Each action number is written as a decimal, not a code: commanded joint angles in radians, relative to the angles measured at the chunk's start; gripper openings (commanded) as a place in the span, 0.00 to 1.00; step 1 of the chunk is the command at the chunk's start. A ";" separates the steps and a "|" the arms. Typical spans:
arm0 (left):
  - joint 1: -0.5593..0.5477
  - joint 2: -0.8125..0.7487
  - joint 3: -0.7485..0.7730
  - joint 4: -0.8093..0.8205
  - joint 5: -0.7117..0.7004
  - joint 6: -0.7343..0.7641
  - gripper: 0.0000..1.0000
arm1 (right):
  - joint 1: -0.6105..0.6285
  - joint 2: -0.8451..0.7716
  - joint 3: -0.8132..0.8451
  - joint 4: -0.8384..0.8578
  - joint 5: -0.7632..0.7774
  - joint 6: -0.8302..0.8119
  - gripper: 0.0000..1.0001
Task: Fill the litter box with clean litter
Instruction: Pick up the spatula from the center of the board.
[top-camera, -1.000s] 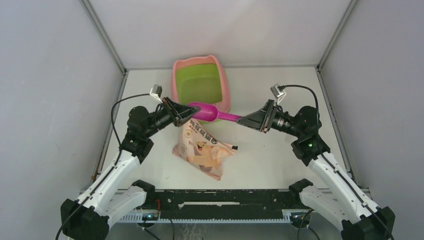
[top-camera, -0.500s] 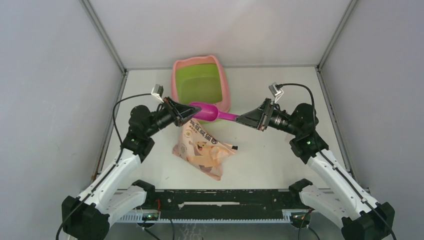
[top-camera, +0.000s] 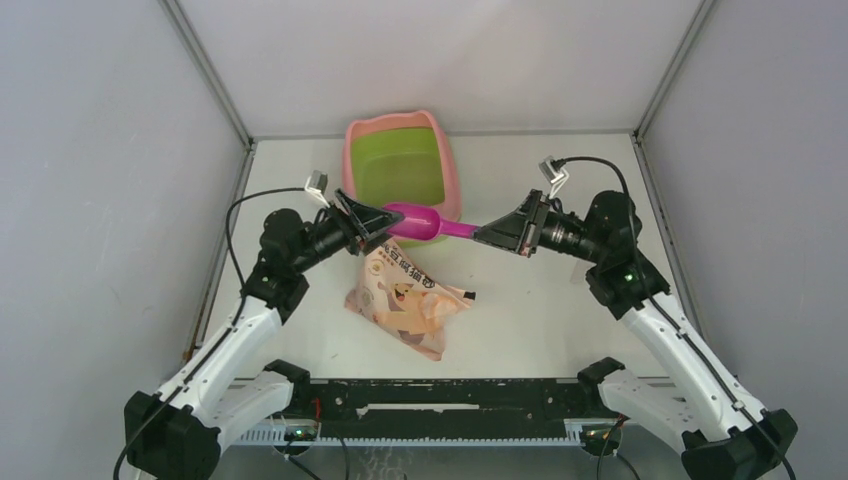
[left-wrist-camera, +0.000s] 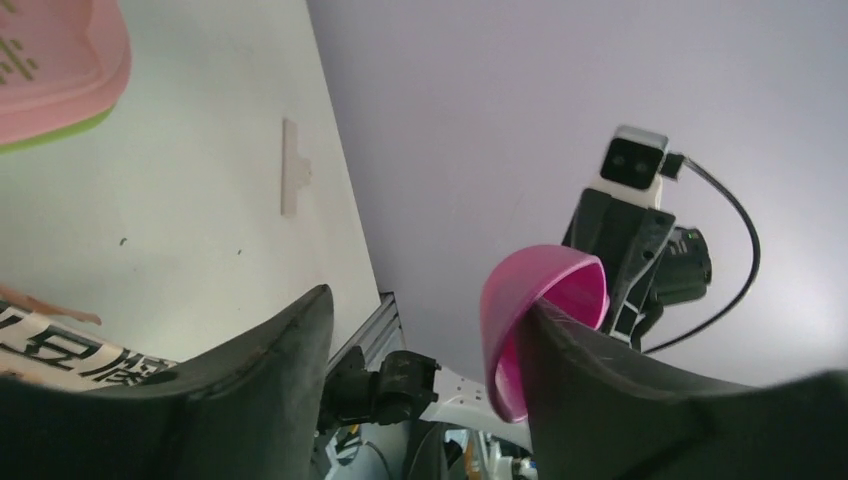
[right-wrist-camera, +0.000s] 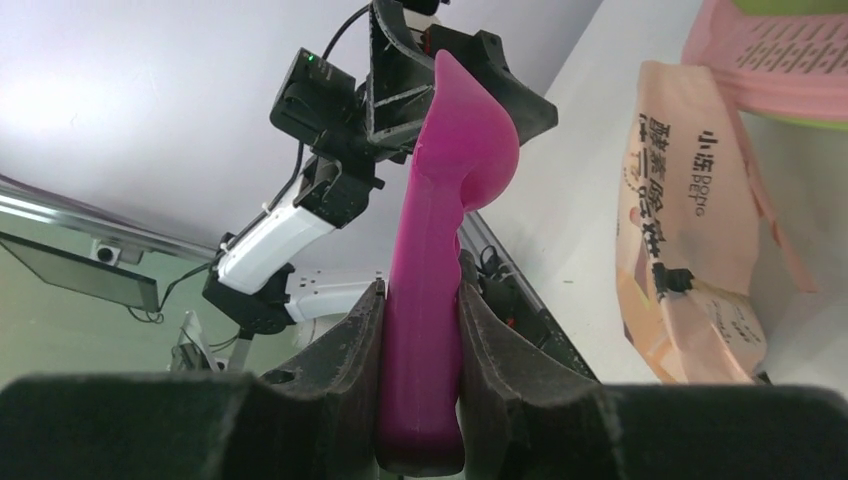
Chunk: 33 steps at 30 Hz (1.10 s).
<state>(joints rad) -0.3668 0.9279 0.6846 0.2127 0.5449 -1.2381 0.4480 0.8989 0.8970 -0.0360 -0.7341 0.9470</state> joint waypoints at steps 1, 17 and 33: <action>0.047 -0.011 0.059 -0.091 -0.021 0.111 0.76 | -0.063 -0.057 0.077 -0.183 -0.037 -0.096 0.00; 0.157 0.051 0.164 -0.591 -0.312 0.590 0.83 | -0.266 -0.118 0.122 -0.596 -0.037 -0.335 0.00; 0.158 0.327 0.295 -0.469 -0.206 0.613 0.83 | -0.386 -0.143 0.103 -0.745 -0.087 -0.435 0.00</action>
<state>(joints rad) -0.2134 1.2407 0.8757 -0.2710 0.2661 -0.6125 0.0795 0.7719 0.9775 -0.7685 -0.7902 0.5537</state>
